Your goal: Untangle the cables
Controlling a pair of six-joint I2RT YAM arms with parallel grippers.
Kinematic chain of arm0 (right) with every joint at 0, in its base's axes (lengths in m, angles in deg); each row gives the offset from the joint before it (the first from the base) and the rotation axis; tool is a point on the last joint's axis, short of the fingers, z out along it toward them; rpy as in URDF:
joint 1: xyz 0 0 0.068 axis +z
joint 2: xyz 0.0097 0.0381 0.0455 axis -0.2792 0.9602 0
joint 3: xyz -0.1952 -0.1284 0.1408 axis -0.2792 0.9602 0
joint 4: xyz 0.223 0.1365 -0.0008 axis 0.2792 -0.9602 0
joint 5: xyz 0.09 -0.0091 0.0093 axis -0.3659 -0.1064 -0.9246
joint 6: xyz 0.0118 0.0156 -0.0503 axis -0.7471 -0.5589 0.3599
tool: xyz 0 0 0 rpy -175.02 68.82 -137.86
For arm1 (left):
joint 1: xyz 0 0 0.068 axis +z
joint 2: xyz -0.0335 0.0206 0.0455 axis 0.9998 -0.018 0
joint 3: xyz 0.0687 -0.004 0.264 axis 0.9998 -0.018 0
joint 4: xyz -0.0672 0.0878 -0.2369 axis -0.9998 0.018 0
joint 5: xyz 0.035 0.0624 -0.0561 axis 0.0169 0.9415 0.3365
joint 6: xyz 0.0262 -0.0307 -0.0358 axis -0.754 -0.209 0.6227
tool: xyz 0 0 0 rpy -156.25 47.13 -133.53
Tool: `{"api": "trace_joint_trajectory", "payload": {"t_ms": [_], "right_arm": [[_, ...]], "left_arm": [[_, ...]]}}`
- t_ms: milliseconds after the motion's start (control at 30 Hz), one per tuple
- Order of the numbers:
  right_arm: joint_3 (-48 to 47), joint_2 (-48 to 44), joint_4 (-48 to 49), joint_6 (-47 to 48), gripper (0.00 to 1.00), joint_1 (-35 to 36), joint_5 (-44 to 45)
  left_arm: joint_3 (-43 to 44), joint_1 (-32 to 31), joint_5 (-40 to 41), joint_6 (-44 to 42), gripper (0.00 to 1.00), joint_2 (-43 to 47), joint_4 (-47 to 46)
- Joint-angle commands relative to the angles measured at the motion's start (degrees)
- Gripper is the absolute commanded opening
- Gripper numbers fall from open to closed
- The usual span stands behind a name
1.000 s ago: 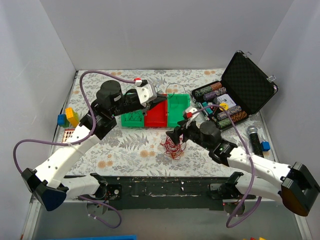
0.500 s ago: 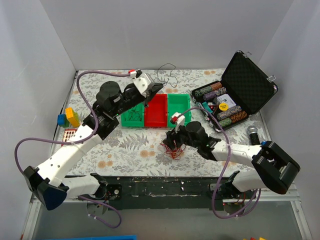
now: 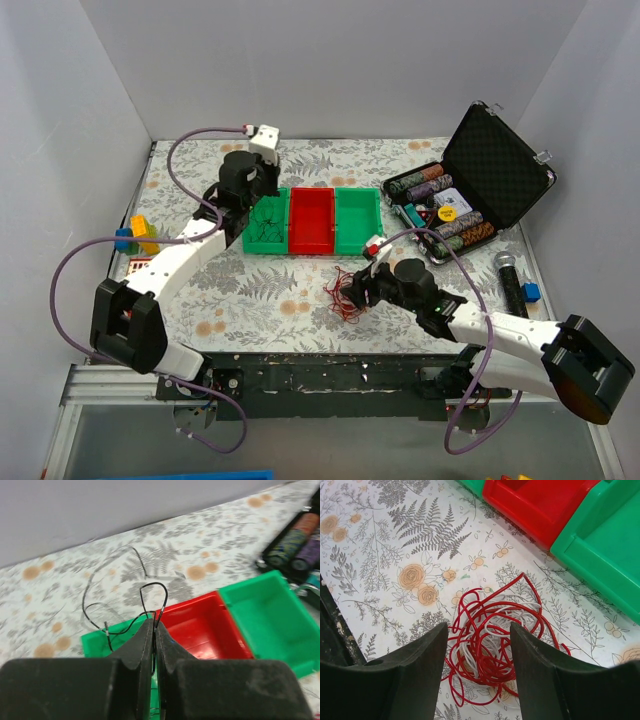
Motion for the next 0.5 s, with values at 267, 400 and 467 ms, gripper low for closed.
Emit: {"api": "trace_joint_trajectory", "payload": {"t_ms": [267,400,467], "right_arm": [[0.70,-1.65,0.04,-0.33,0.60,-0.45,2.57],[1.05,-2.27,-0.22,-0.33,0.59,-0.63,2.65],[1.31,-2.53,-0.31,-0.51,0.60,-0.72,4.32]], "left_arm": [[-9.17,6.34,0.31,-0.79,0.00,4.08,0.92],[-10.85,8.01,1.45,1.66,0.00,3.29,1.45],[-11.72,8.63,1.46,2.72,0.00,2.94,1.89]]}}
